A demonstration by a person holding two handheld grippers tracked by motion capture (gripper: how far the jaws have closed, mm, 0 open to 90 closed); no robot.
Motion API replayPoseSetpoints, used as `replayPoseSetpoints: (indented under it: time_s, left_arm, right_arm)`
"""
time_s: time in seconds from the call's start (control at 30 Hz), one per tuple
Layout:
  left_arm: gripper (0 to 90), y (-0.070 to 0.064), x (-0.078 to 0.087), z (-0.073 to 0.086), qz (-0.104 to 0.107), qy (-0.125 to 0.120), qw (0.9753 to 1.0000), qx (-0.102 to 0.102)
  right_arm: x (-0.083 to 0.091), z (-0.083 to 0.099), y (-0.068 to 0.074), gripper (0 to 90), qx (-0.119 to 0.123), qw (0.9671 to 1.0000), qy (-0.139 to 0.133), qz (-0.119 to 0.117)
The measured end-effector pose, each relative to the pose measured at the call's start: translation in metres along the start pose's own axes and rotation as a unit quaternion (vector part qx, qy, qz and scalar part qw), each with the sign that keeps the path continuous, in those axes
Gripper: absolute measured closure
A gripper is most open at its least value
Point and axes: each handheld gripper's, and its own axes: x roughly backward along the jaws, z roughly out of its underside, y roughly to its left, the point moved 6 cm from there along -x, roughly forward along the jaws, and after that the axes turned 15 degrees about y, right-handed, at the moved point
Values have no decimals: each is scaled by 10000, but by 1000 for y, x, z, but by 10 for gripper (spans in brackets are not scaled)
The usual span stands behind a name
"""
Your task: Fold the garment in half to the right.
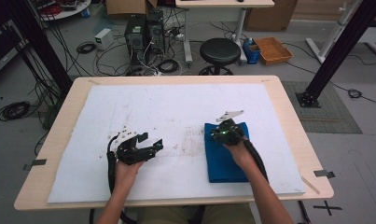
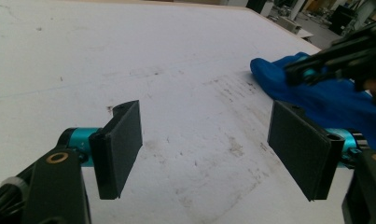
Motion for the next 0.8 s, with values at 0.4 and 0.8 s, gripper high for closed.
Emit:
replayPoseSetpoints:
  time_s: [0.4, 0.8]
  left_arm:
    - [262, 3, 4, 3, -16, -41, 10000, 54]
    - [209, 8, 14, -4, -98, -360, 9993, -6]
  right_arm:
    - [39, 10, -23, 678, -522, 9936, -955, 303]
    - [67, 134, -32, 707, 41, 9998, 105, -133]
